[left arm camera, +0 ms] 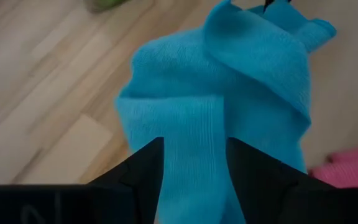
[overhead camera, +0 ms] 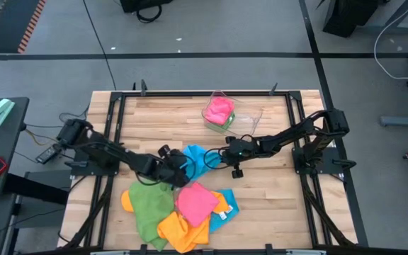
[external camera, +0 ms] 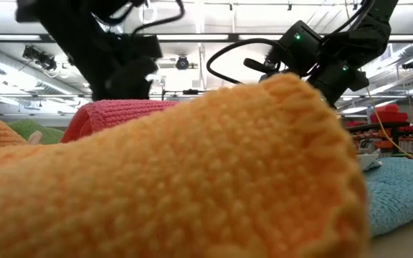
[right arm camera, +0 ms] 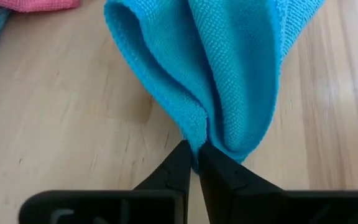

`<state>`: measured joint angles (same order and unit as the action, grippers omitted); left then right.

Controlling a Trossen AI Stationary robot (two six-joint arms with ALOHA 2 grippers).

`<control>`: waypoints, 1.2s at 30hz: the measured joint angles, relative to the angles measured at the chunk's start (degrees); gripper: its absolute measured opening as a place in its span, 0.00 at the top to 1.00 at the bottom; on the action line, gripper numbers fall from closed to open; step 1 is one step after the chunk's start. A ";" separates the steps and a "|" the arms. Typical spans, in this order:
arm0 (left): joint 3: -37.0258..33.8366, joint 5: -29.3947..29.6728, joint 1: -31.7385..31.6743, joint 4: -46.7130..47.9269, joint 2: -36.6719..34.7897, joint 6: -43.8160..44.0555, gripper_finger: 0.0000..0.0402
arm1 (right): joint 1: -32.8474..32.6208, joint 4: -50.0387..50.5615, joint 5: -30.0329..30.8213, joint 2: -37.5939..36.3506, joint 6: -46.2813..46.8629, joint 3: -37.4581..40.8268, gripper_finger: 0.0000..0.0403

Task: Fold microfiber towels
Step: Fold the top blue towel

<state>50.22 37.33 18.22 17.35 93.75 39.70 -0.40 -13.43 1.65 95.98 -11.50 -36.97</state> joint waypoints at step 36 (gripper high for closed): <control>-0.02 -0.99 -4.55 -2.78 5.09 -10.17 0.96 | 0.00 -0.48 0.00 -0.02 1.77 -0.07 0.91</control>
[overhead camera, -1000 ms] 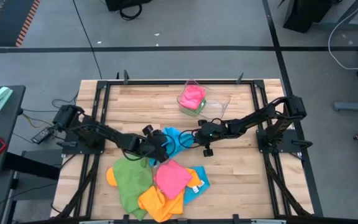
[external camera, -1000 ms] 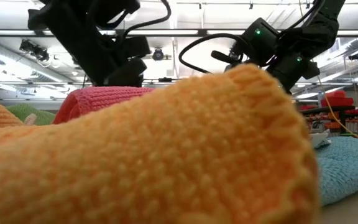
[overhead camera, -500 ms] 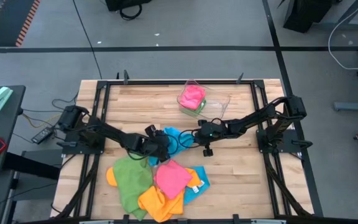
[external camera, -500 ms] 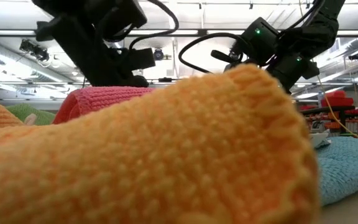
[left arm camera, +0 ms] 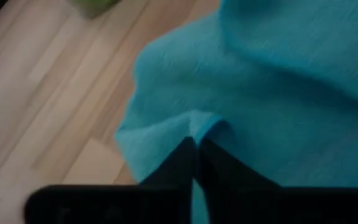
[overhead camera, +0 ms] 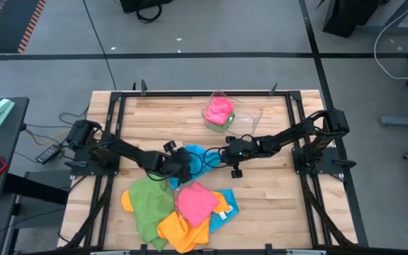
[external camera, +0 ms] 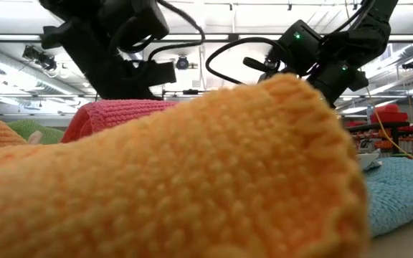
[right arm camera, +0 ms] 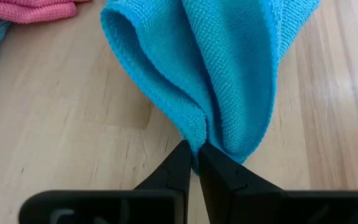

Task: Fold microfiber towels
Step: Fold the top blue towel

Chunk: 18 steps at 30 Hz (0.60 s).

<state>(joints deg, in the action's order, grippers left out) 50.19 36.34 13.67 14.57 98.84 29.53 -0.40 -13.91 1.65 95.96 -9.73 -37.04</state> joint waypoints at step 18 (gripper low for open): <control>0.04 4.98 -1.21 29.19 -4.95 12.88 0.92 | 0.00 0.02 0.00 0.00 0.41 0.00 0.91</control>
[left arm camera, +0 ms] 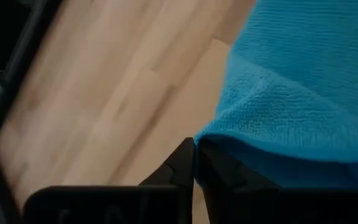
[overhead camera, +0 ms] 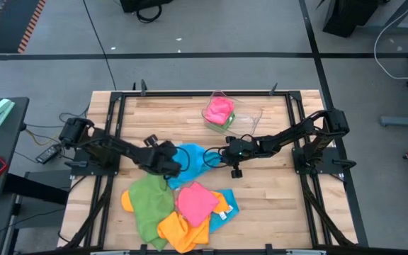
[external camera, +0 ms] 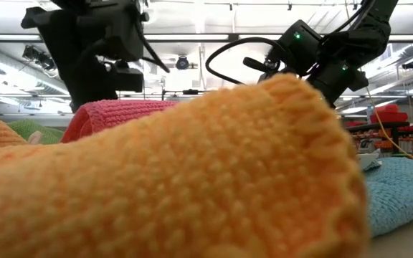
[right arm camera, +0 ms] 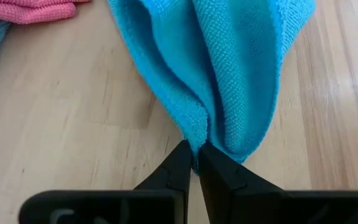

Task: Fold microfiber towels
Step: Fold the top blue towel

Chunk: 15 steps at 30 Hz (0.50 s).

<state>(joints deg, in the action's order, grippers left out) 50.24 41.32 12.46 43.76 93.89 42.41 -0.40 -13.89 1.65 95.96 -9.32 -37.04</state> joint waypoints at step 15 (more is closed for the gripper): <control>0.00 -5.57 -3.05 12.54 0.00 5.98 0.79 | 0.02 0.00 0.00 0.00 2.46 0.00 0.91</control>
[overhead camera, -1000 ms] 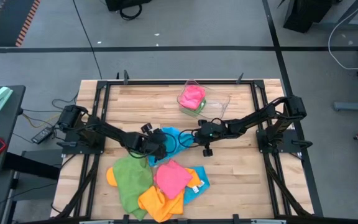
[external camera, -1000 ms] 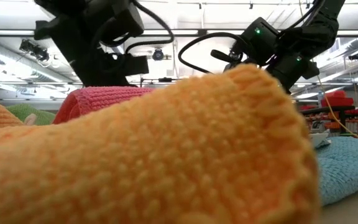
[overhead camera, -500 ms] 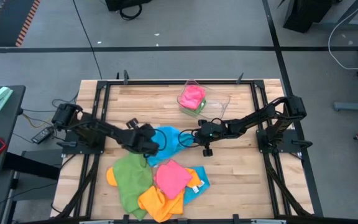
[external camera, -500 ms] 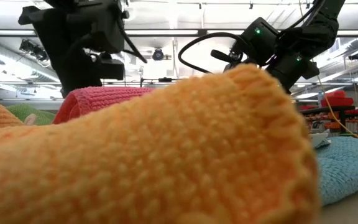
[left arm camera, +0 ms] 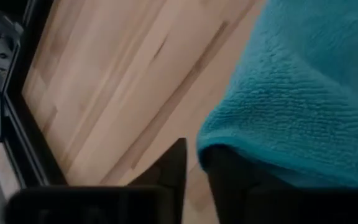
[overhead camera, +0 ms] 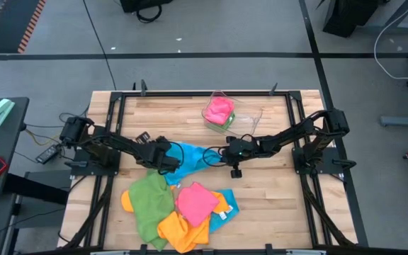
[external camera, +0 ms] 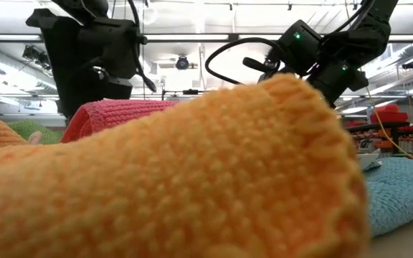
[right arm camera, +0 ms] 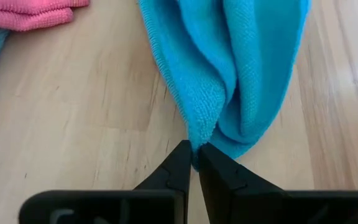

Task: Fold microfiber towels
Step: Fold the top blue towel

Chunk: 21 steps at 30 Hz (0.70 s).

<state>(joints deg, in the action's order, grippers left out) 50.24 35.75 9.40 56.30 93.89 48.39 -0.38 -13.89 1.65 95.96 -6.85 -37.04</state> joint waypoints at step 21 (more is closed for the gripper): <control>6.99 -4.53 3.72 17.77 -0.26 -0.14 0.58 | 3.86 7.04 0.00 0.00 14.07 -6.48 0.91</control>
<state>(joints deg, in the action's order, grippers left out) 57.23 31.22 13.13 74.06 93.62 48.25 3.48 -6.85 1.65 95.96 7.22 -43.51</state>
